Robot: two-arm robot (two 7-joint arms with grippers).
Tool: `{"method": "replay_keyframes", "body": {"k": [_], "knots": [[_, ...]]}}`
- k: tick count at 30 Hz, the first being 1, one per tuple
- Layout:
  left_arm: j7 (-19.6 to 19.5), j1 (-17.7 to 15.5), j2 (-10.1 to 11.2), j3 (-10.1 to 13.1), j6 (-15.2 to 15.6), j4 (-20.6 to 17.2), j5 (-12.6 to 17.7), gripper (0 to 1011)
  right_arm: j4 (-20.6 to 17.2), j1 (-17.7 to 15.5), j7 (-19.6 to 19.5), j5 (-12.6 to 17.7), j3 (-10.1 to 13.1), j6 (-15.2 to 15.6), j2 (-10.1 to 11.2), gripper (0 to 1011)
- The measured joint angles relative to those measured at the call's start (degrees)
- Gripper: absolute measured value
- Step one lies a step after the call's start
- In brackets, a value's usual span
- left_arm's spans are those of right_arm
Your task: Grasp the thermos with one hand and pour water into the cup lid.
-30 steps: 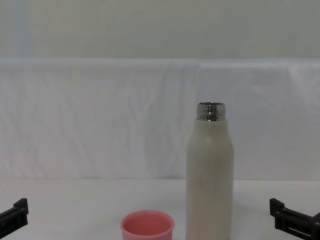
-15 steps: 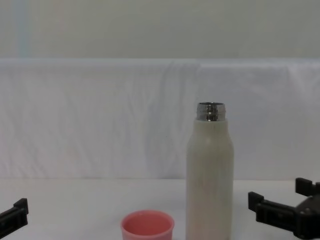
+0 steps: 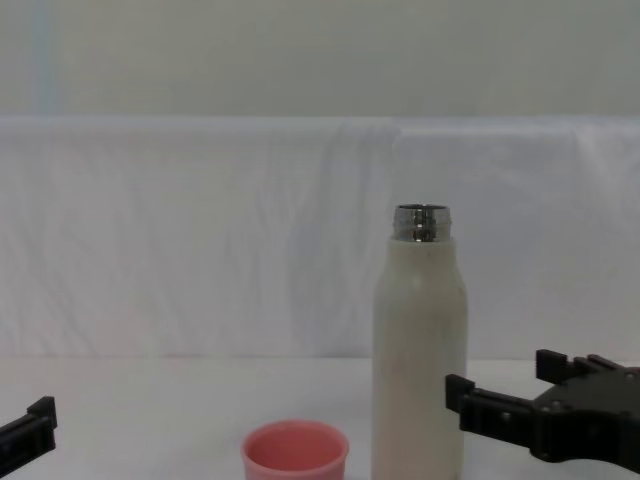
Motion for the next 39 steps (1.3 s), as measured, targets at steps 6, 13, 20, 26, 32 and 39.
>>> {"method": "replay_keyframes", "body": {"k": [6, 13, 20, 26, 32, 39], "knots": [[0.0, 0.0, 0.0, 0.0, 0.0, 0.0, 0.0, 1001, 1.42, 1.69, -0.11, 0.13, -0.97, 0.4, -0.22, 1001], [0.0, 0.0, 0.0, 0.0, -0.01, 0.0, 0.0, 1001, 3.11, 3.83, -0.17, 0.78, -1.99, 0.74, -0.8, 1001], [0.0, 0.0, 0.0, 0.0, 0.0, 0.0, 0.0, 1001, 4.5, 5.37, -0.22, 1.26, -2.53, 0.75, -1.21, 1001], [0.0, 0.0, 0.0, 0.0, -0.01, 0.0, 0.0, 1001, 5.39, 6.22, -0.54, 1.49, -2.74, 0.75, -1.39, 1001], [0.0, 0.0, 0.0, 0.0, -0.01, 0.0, 0.0, 1001, 6.11, 6.97, -0.8, 1.57, -3.01, 0.76, -1.56, 1001], [0.0, 0.0, 0.0, 0.0, 0.0, 0.0, 0.0, 1001, 7.45, 8.11, -1.1, 1.49, -3.42, 0.79, -1.95, 1001]]}}
